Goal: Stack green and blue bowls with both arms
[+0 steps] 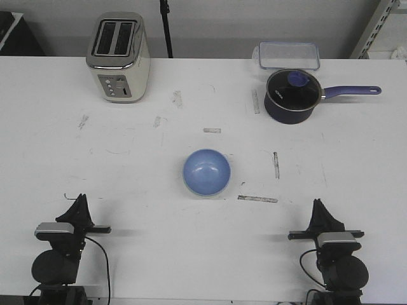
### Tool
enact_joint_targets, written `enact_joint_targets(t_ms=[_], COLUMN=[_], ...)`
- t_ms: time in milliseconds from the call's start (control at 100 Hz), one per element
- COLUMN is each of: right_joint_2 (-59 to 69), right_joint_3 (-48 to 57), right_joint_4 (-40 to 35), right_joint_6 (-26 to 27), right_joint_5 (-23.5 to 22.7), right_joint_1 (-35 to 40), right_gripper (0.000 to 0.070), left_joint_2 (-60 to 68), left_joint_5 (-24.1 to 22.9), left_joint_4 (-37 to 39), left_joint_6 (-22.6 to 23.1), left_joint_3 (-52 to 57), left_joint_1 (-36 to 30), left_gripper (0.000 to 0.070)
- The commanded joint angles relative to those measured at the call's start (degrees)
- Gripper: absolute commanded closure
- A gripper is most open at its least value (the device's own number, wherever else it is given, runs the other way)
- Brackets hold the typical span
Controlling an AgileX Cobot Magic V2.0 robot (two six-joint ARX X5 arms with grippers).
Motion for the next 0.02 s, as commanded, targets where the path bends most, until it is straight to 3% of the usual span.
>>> enact_joint_targets(t_ms=[0,10], right_joint_2=[0.0,0.0], right_joint_3=[-0.1,-0.1], right_joint_4=[0.6,0.6], right_joint_6=[0.9,1.0], right_joint_5=[0.0,0.0], right_joint_1=[0.0,0.0], right_gripper=[0.0688,0.0688], left_joint_2=[-0.1,-0.1], left_joint_5=[-0.2,-0.2], left_joint_4=[0.9,0.9], left_joint_6=[0.8,0.8], left_joint_3=[-1.3,-1.3], left_joint_1=[-0.1,-0.1], left_gripper=[0.0699,0.0699])
